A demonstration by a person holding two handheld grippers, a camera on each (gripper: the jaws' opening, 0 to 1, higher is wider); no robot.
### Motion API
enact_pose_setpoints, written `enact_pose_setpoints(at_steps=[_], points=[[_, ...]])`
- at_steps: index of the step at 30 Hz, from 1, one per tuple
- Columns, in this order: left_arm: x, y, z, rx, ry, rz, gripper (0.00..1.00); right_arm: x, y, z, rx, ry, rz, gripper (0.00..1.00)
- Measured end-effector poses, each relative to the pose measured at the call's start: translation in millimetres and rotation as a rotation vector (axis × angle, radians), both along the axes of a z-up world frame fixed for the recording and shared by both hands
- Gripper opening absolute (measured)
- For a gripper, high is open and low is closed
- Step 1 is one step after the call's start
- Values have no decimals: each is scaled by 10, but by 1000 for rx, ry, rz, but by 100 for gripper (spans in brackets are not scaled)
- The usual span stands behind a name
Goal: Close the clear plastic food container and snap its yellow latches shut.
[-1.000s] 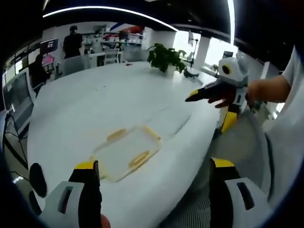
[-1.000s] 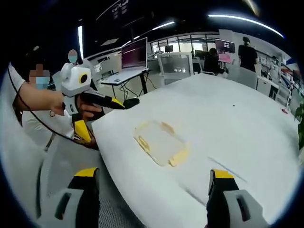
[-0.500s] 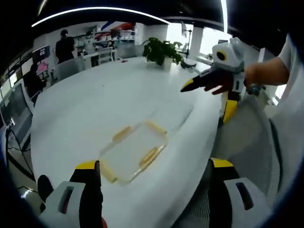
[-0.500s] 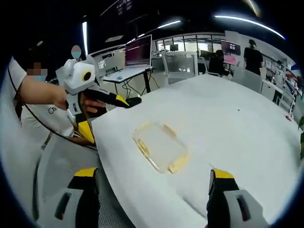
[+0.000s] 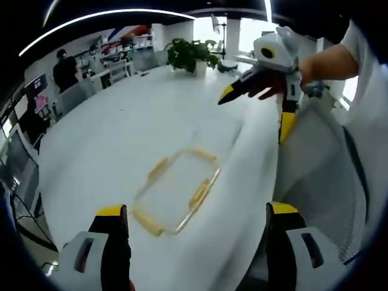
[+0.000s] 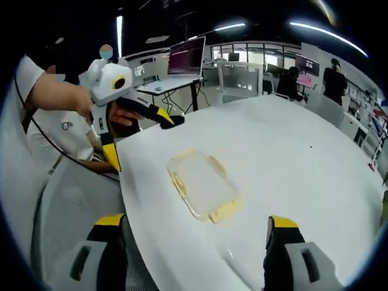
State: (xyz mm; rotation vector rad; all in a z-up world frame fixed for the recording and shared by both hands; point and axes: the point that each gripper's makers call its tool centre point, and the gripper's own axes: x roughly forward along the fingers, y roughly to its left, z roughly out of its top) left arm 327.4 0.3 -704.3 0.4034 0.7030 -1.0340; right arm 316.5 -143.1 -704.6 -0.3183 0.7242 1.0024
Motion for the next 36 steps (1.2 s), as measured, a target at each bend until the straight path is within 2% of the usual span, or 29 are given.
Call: enact_pose_setpoints(at_steps=[4,9,12,20,27,36], points=[[38,22,-31,32,-11,-38,90,13,2,-67,-58,-20,61,96],[74,27,-74,52,0,-69,91,28,16,-139,-131,-58,145,95],[90,10,-78,41,14,-79,91,52,37,-169,-160,-82,182,93],[134,52,-168,91,9,-145,89,182,86,-235,-174,-75,206,94],[195,116,-281,138,11,-186,87,276,76,-358,-225,-77,259,92],[255,112,-373,180,7,-252,83,341,90,-475,-263,-88,313,87]])
